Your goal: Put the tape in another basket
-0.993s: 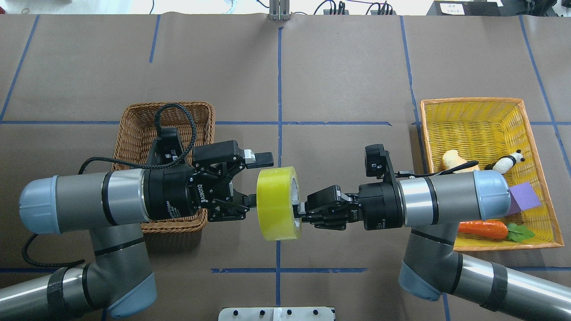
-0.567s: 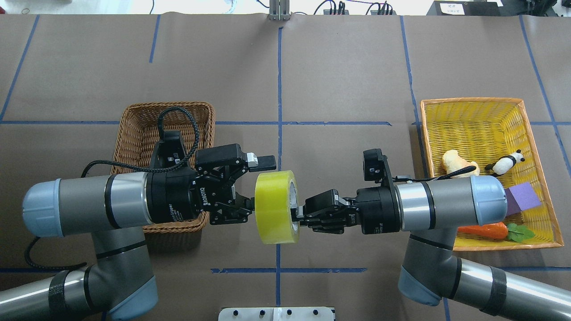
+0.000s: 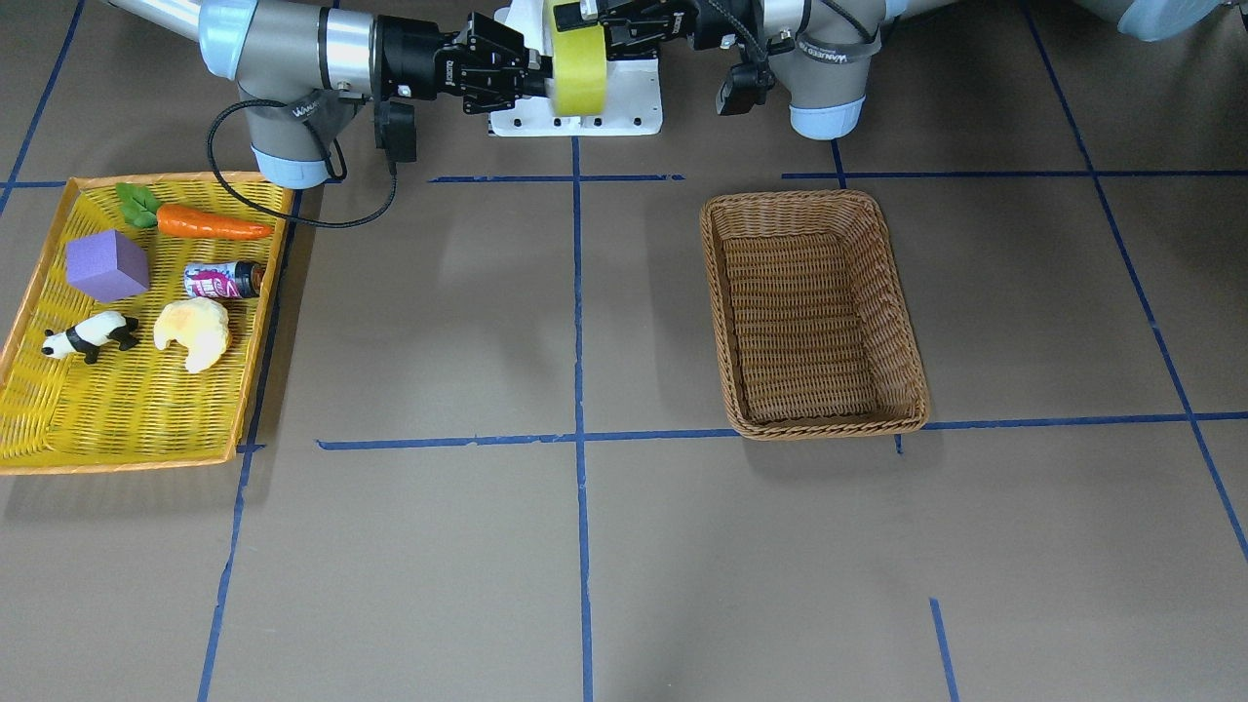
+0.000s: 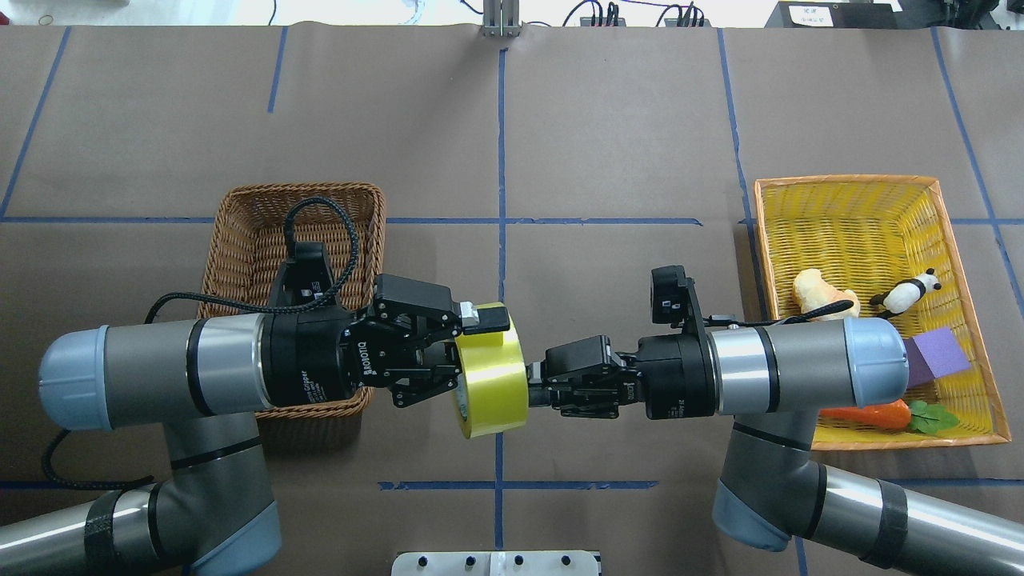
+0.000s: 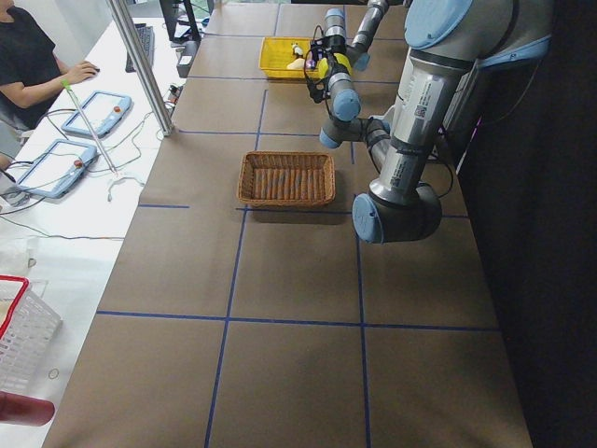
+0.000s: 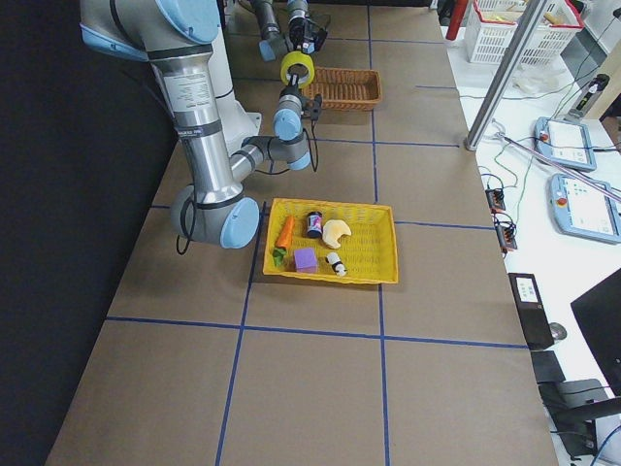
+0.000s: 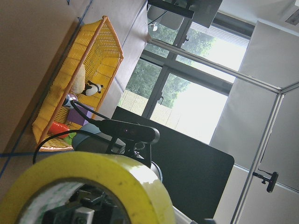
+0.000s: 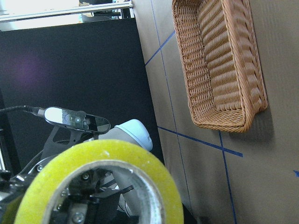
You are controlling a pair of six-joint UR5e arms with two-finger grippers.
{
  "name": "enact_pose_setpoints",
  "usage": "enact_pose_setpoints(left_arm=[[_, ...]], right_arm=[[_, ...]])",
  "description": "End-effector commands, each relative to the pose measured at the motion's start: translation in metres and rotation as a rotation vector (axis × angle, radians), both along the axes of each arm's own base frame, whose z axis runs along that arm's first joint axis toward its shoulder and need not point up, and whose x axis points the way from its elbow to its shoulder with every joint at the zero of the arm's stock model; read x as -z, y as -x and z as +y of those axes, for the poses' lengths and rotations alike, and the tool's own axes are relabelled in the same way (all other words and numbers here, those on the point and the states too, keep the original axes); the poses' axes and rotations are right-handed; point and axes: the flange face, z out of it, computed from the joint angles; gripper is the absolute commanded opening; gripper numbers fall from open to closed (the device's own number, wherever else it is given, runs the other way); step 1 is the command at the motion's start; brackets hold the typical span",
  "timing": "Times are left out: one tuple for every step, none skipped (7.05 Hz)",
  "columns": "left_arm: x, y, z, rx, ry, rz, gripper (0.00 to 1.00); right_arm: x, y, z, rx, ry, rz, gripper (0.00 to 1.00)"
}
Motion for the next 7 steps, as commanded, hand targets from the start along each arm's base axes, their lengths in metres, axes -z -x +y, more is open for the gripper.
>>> enact_pose_setpoints(left_arm=[[-0.001, 0.003, 0.002, -0.017, 0.013, 0.002, 0.00], [-0.002, 0.002, 0.002, -0.019, 0.012, 0.000, 0.00], [-0.001, 0.005, 0.000, -0.013, 0.010, -0.001, 0.00], [-0.008, 0.020, -0.016, 0.008, -0.008, -0.027, 0.00], [-0.027, 0.048, -0.054, 0.018, -0.062, -0.113, 0.00], [-0.035, 0.062, -0.077, 0.011, -0.074, -0.200, 0.00], [-0.042, 0.077, -0.104, -0.021, -0.066, -0.334, 0.00]], right_arm=[[0.001, 0.000, 0.000, -0.003, 0.001, -0.004, 1.00], [0.000, 0.000, 0.001, -0.002, 0.001, -0.002, 1.00], [-0.001, -0.001, 0.000, -0.004, 0.000, -0.001, 1.00], [0.001, -0.005, -0.004, -0.011, -0.001, -0.003, 1.00], [0.001, -0.013, -0.014, -0.037, -0.009, -0.001, 1.00], [-0.002, -0.030, -0.037, -0.080, -0.011, 0.025, 1.00], [-0.004, -0.055, -0.075, -0.094, -0.027, 0.141, 1.00]])
